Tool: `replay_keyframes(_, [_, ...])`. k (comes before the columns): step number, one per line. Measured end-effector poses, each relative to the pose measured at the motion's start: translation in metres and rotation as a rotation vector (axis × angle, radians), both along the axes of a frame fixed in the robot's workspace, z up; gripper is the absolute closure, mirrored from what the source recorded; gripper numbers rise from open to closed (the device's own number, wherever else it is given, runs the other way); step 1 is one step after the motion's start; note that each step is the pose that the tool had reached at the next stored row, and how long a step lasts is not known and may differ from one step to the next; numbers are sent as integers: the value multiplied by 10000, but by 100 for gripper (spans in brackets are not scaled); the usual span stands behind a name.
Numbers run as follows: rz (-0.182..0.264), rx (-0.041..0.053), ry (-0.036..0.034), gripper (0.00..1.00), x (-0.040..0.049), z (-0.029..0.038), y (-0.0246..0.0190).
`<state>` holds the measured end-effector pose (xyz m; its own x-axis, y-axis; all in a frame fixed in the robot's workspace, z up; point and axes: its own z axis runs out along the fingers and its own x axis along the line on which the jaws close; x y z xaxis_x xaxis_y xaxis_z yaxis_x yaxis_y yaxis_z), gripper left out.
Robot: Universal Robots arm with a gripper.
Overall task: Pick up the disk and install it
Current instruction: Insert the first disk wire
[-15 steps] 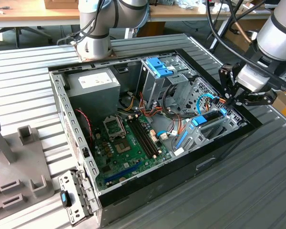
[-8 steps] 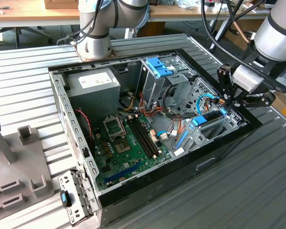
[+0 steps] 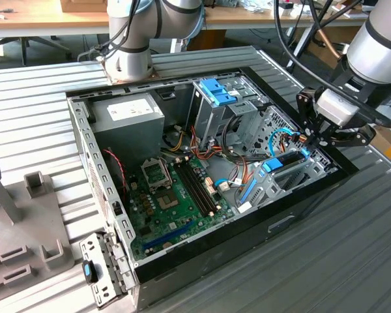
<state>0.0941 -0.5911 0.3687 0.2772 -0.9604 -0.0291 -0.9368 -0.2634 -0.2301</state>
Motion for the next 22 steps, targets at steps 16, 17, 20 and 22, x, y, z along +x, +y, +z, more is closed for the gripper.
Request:
replay_keyframes(16, [-875,142,3,84,-74,-12,-1])
replay_keyframes(17, [-904,146,3,84,-76,-11,0])
replay_keyframes(20, [-949,433,16,84,-97,-11,0])
replay_keyframes(22, [-1021,533,19,84,-104,-12,0])
